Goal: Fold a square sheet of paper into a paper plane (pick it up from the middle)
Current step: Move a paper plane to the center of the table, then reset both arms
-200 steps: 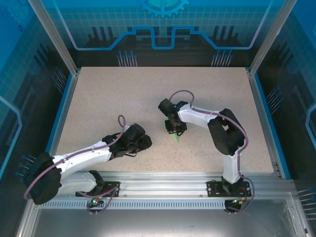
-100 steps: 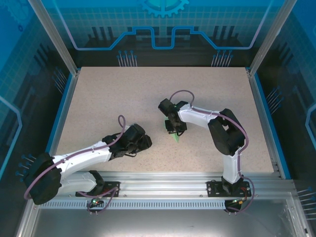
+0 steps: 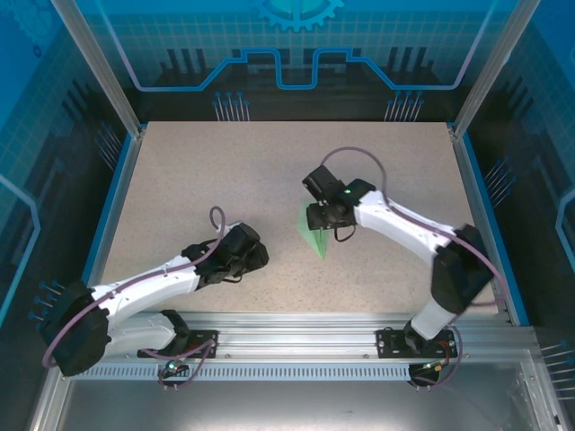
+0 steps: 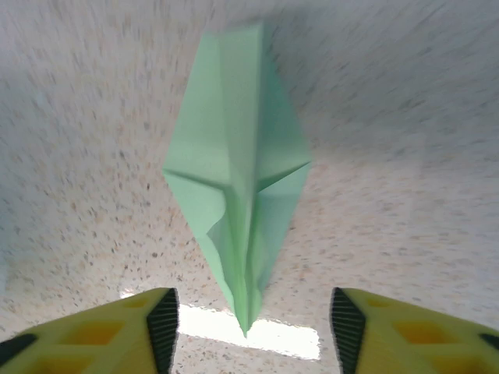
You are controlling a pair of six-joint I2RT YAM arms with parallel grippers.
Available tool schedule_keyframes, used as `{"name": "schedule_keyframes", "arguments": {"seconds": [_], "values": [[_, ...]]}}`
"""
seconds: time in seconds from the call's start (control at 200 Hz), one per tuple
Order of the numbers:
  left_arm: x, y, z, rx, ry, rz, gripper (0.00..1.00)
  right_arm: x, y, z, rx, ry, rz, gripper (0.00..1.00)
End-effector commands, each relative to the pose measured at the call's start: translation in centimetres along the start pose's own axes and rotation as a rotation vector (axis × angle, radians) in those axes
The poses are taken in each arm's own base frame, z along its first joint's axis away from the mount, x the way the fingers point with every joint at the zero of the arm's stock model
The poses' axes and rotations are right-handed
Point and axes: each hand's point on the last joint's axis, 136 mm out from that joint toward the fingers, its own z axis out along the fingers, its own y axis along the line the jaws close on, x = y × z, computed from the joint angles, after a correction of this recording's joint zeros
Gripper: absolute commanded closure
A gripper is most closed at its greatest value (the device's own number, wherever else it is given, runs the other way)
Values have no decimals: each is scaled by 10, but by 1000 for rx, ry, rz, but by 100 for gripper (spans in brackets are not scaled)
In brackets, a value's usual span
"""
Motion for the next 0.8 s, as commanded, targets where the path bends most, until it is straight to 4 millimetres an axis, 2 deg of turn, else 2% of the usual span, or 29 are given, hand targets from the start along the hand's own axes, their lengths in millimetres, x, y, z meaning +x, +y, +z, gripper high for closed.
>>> {"name": "schedule_keyframes", "arguments": {"seconds": [0.0,0.075,0.155,0.22,0.27,0.3,0.41,0.46,0.55,0.63,0.7,0.795], "values": [[-39,19,-21,-82,-136,36,44,-21,-43,-52,126,-233,-20,31],[-63,36,-31,-125,-215,26,40,-25,-89,-77,247,-340,40,20],[-90,51,-43,-179,-315,40,31,-19,-137,-80,339,-400,95,14],[-113,64,-60,-267,-418,68,22,-10,-172,-66,397,-428,131,11],[-129,74,-71,-339,-504,91,7,0,-192,-45,433,-437,115,7],[-137,80,-74,-375,-546,107,2,3,-197,-34,428,-438,84,5],[-160,98,-73,-455,-597,127,1,15,-215,2,395,-399,103,4],[-167,104,-68,-488,-590,158,1,18,-219,16,386,-374,118,3],[-179,115,-56,-542,-599,215,2,15,-220,33,370,-451,102,3],[-181,121,-36,-514,-604,261,2,1,-218,36,332,-514,85,4],[-180,125,-20,-474,-593,263,2,-18,-209,30,278,-645,55,4],[-182,120,-6,-329,-652,237,1,-29,-201,30,221,-721,8,4]]}}
